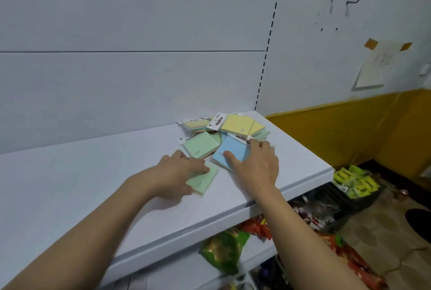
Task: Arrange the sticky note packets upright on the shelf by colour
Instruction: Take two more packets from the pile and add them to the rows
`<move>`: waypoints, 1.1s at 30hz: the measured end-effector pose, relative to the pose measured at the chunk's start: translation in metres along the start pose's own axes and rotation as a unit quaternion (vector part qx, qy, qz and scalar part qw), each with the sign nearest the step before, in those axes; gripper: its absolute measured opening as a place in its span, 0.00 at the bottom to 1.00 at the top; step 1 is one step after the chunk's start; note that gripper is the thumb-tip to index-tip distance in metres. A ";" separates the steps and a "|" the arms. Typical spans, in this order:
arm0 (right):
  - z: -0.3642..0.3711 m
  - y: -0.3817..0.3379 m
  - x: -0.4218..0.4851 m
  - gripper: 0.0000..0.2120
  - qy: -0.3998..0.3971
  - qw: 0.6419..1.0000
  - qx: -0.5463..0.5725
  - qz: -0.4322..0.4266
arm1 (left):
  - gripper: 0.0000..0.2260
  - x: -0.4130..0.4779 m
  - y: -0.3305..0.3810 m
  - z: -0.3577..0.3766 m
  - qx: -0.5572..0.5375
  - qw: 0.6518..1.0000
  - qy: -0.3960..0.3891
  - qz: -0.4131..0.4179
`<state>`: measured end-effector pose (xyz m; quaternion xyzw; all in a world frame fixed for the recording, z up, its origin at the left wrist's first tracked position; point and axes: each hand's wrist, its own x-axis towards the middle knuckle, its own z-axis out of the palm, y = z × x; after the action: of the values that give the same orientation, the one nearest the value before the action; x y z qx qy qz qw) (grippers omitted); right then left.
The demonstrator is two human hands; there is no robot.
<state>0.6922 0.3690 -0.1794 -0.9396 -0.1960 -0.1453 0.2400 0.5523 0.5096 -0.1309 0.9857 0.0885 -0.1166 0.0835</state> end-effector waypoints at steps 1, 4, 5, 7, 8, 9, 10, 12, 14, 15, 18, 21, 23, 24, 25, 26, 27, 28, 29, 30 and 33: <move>0.001 0.002 0.000 0.37 0.004 1.000 0.004 0.004 | 0.30 -0.003 -0.004 0.001 -0.012 1.000 -0.010 -0.003; 0.000 0.004 -0.003 0.41 0.020 1.000 0.001 0.024 | 0.27 -0.010 -0.012 0.004 -0.076 0.997 -0.008 -0.015; 0.000 0.004 -0.004 0.42 0.016 1.000 -0.011 0.024 | 0.20 -0.010 -0.011 0.007 -0.099 0.995 0.015 -0.017; 0.001 0.004 -0.004 0.44 0.002 0.999 -0.028 0.025 | 0.11 -0.009 -0.002 0.019 -0.149 0.983 0.103 -0.031; 0.001 0.004 -0.004 0.44 -0.004 0.999 -0.026 0.025 | 0.11 -0.008 0.003 0.028 -0.177 0.969 0.165 -0.049; 0.000 0.005 -0.004 0.43 -0.010 1.000 -0.014 0.022 | 0.13 -0.007 0.008 0.037 -0.203 0.949 0.228 -0.073; -0.001 0.005 -0.004 0.43 -0.018 1.000 0.010 0.014 | 0.14 -0.006 0.013 0.045 -0.223 0.928 0.283 -0.098; -0.002 0.006 -0.004 0.42 -0.040 0.995 0.090 -0.012 | 0.13 -0.004 0.015 0.057 -0.197 0.906 0.351 -0.132; -0.004 0.006 -0.006 0.44 -0.058 0.981 0.179 -0.041 | 0.15 -0.007 0.014 0.061 -0.142 0.899 0.374 -0.180; -0.004 0.006 -0.007 0.45 -0.068 0.973 0.214 -0.051 | 0.21 -0.008 0.012 0.062 -0.128 0.894 0.367 -0.221; -0.006 0.009 -0.008 0.46 -0.094 0.953 0.281 -0.062 | 0.39 -0.008 0.012 0.061 -0.103 0.879 0.325 -0.333; -0.009 0.011 -0.008 0.39 -0.104 0.936 0.330 -0.068 | 0.44 -0.006 0.012 0.061 -0.108 0.874 0.310 -0.358; -0.009 0.013 -0.008 0.37 -0.107 0.929 0.347 -0.071 | 0.45 -0.006 0.009 0.058 -0.128 0.870 0.308 -0.364; -0.009 0.014 -0.008 0.37 -0.107 0.929 0.346 -0.077 | 0.46 -0.006 0.009 0.057 -0.131 0.866 0.311 -0.369; -0.009 0.015 -0.006 0.37 -0.108 0.929 0.343 -0.083 | 0.47 -0.007 0.009 0.056 -0.132 0.861 0.312 -0.379; -0.009 0.015 -0.006 0.37 -0.110 0.930 0.339 -0.086 | 0.48 -0.008 0.010 0.056 -0.128 0.857 0.310 -0.392; -0.009 0.016 -0.005 0.38 -0.114 0.931 0.334 -0.088 | 0.48 -0.009 0.010 0.055 -0.119 0.855 0.301 -0.406; -0.009 0.015 -0.005 0.38 -0.119 0.932 0.329 -0.091 | 0.48 -0.010 0.010 0.054 -0.105 0.858 0.286 -0.415; -0.008 0.015 -0.005 0.38 -0.121 0.934 0.323 -0.096 | 0.47 -0.012 0.010 0.052 -0.091 0.864 0.268 -0.416; -0.008 0.015 -0.005 0.37 -0.124 0.936 0.314 -0.103 | 0.45 -0.013 0.010 0.050 -0.083 0.873 0.251 -0.411; -0.005 0.015 -0.004 0.36 -0.132 0.942 0.287 -0.113 | 0.38 -0.017 0.005 0.039 -0.110 0.892 0.230 -0.375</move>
<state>0.6939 0.3532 -0.1825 -0.8136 -0.3637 0.0160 0.4534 0.5289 0.4950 -0.1634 0.8632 0.4802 0.1009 0.1189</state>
